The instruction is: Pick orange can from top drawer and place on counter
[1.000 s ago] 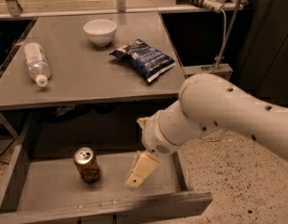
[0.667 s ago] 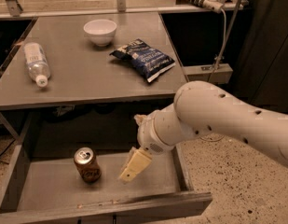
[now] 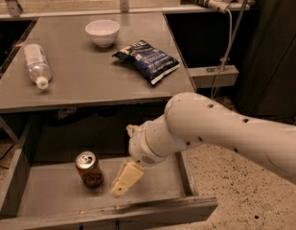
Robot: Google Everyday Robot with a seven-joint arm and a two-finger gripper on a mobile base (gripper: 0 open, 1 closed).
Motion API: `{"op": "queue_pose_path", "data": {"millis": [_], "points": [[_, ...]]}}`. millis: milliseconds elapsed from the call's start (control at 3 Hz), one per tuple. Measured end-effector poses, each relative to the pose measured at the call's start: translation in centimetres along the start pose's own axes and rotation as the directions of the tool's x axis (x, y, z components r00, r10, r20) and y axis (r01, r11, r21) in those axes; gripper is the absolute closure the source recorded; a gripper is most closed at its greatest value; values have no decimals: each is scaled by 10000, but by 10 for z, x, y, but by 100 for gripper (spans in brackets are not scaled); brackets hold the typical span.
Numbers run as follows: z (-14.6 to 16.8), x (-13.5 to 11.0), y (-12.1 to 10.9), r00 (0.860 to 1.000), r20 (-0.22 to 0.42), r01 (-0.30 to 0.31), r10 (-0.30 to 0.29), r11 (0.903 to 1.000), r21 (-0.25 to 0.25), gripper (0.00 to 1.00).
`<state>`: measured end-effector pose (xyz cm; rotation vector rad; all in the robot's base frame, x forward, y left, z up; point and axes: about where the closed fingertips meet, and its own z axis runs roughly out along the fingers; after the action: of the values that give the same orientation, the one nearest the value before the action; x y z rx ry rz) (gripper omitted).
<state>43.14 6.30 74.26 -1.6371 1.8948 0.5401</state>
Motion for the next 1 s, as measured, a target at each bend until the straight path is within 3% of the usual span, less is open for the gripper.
{"op": "queue_pose_path", "data": {"millis": [333, 667, 1000], "points": [[23, -25, 12, 9985, 422, 368, -355, 9989, -299, 0], [23, -25, 12, 9985, 423, 368, -355, 9989, -299, 0], [44, -28, 10, 9969, 657, 444, -430, 9988, -207, 0]]}}
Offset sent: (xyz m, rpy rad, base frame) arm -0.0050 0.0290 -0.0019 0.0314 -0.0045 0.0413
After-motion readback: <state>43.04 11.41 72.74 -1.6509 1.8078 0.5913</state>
